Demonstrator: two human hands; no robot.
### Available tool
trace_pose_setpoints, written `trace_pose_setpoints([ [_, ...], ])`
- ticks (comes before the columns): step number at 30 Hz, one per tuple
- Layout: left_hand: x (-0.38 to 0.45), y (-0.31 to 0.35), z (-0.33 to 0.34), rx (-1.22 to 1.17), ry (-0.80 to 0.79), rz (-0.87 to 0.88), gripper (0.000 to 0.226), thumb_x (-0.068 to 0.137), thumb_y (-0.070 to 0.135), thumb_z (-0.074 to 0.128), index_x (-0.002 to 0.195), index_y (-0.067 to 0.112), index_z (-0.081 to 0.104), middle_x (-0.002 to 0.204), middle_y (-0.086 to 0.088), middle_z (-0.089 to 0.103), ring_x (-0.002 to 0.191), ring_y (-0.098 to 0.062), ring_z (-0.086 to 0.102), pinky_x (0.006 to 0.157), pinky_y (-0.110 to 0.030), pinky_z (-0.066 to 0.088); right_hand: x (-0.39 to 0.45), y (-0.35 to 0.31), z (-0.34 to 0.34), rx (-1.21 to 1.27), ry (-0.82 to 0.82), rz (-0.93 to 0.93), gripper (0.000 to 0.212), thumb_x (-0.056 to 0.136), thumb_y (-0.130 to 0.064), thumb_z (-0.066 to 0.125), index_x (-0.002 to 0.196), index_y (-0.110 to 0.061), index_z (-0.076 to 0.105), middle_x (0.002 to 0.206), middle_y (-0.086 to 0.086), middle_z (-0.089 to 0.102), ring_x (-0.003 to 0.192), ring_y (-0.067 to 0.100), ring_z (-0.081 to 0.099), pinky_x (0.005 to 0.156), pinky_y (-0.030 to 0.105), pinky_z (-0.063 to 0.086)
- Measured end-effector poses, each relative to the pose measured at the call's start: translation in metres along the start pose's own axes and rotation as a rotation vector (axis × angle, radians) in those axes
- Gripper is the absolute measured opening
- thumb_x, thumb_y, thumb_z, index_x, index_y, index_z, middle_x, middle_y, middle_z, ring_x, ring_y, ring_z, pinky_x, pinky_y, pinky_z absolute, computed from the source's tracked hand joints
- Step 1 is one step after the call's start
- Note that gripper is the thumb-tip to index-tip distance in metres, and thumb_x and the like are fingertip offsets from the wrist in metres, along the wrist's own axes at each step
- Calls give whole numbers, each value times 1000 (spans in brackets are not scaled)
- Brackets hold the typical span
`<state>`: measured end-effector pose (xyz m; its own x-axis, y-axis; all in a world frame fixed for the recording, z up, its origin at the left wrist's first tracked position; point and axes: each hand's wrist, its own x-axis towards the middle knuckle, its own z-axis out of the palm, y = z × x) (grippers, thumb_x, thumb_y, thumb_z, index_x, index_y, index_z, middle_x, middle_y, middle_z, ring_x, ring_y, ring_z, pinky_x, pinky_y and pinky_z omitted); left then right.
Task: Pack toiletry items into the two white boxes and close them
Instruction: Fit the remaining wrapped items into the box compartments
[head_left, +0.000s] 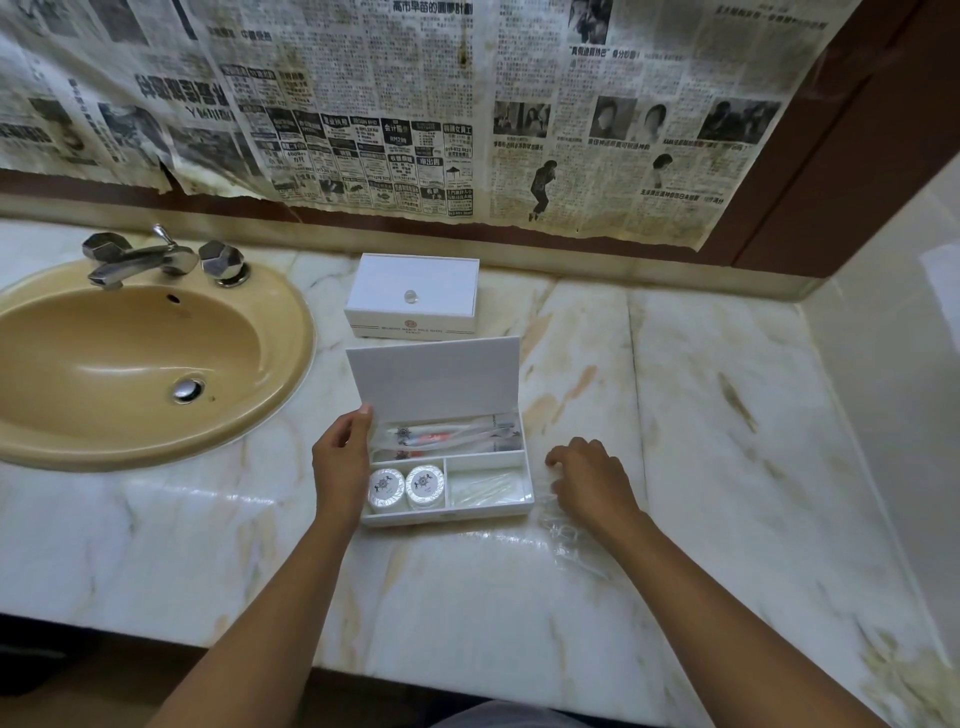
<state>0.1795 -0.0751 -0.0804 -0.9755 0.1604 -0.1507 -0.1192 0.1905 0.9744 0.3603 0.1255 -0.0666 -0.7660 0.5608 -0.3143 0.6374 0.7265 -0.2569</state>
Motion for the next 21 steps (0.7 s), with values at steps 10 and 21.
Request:
trace_pose_setpoints([
  [10, 0, 0, 0, -7, -2, -7, 26, 99, 30, 56, 90, 10, 70, 81, 6, 67, 71, 3, 57, 67, -6, 43, -4, -2, -6, 126, 16, 18, 24, 82, 4, 46, 84, -18, 55, 90, 0, 59, 88, 20, 53, 66, 28, 38],
  [21, 0, 2, 0, 2, 0, -22, 28, 99, 32, 56, 92, 10, 71, 83, 6, 68, 72, 3, 58, 70, -12, 44, -2, -4, -21, 206, 38, 81, 18, 87, -8, 57, 98, -14, 71, 100, 3, 65, 89, 19, 57, 69, 24, 40],
])
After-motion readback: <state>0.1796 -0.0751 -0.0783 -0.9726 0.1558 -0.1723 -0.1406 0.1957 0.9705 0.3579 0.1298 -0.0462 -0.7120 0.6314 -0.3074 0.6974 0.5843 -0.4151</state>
